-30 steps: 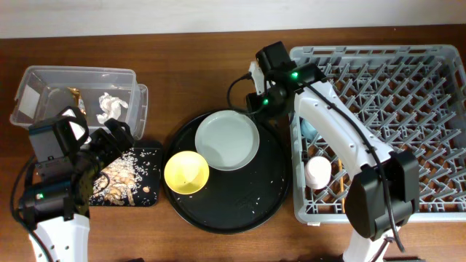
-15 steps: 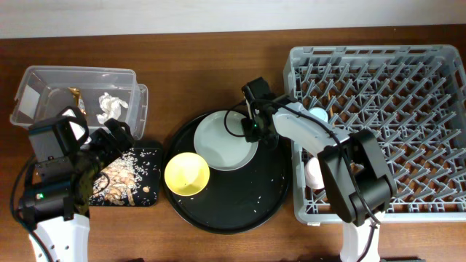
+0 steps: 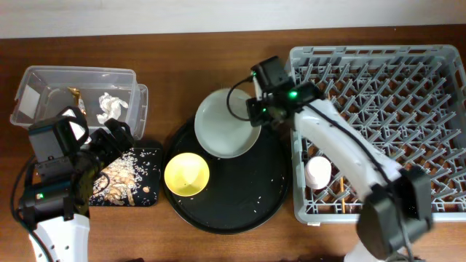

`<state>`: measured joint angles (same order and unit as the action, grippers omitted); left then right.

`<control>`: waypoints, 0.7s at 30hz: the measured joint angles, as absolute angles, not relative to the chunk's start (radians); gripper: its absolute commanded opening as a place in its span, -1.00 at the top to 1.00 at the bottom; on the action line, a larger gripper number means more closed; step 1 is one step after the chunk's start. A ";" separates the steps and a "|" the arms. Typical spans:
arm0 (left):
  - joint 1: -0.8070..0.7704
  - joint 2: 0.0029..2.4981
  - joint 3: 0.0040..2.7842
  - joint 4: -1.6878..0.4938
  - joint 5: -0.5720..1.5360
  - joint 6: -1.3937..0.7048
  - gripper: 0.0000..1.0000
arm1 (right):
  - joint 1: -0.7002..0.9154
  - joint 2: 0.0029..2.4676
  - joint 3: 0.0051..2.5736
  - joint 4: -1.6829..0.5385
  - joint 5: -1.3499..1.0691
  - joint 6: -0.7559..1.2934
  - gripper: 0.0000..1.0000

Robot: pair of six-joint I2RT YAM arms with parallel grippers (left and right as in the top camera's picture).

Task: Sort waste into correct bins and load items into the dishwasher rack
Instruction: 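Grasp the white plate with the right gripper and lift it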

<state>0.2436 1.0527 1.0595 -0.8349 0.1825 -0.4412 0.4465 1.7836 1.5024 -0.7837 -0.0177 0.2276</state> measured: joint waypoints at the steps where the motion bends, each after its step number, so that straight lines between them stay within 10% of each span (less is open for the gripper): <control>1: 0.244 1.053 1.060 -0.835 0.182 -0.441 -0.99 | 0.399 1.690 1.502 -0.819 0.017 0.225 0.92; 11: 0.244 1.053 1.060 -0.835 0.182 -0.441 -0.99 | -0.021 1.400 1.508 -0.901 0.543 -0.088 0.92; 21: 0.244 1.053 1.060 -0.835 0.182 -0.441 -0.99 | -0.051 1.612 1.508 -0.779 0.809 -0.426 0.92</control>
